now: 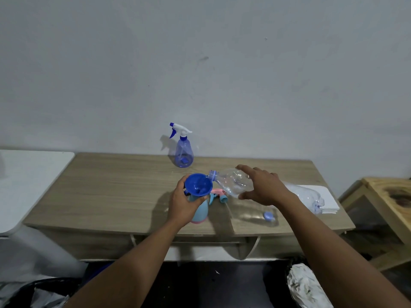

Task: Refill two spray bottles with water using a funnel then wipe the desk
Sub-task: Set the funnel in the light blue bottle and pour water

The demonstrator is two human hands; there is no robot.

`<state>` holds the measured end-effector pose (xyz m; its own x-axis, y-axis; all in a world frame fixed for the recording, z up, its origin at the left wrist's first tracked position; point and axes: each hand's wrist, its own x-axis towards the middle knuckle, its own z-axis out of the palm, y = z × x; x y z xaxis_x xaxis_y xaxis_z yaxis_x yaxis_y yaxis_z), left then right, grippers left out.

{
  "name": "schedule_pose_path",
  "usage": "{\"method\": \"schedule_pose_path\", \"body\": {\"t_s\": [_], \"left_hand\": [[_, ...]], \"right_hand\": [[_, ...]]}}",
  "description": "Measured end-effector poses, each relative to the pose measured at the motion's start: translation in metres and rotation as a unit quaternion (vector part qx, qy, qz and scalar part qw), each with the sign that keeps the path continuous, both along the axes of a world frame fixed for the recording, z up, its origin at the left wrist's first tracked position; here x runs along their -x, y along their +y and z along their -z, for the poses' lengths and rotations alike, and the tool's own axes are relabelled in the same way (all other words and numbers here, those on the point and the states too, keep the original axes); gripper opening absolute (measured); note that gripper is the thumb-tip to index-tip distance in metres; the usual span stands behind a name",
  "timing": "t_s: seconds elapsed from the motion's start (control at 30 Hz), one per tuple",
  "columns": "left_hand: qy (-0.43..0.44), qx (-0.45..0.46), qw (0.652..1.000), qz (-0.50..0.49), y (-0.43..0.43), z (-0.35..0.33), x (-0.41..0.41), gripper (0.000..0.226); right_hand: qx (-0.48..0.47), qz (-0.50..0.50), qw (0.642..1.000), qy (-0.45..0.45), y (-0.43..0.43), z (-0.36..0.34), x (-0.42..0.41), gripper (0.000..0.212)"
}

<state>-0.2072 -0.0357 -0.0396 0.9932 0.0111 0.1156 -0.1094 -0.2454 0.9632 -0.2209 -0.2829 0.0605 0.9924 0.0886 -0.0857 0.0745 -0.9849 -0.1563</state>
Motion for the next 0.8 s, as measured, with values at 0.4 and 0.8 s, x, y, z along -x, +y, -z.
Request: {"method": "schedule_pose_path", "body": {"t_s": [0.4,0.8], "left_hand": [[0.015,-0.005,1.000,-0.009,0.000,0.005,-0.001,0.080],[0.015,-0.010,1.000,-0.008,0.001,0.004,-0.002,0.079]], "right_hand": [[-0.392,0.107,0.902,-0.145,-0.027,0.014,-0.006,0.081],[-0.442,0.221,0.839,-0.227,-0.018,0.052,-0.010,0.083]]}}
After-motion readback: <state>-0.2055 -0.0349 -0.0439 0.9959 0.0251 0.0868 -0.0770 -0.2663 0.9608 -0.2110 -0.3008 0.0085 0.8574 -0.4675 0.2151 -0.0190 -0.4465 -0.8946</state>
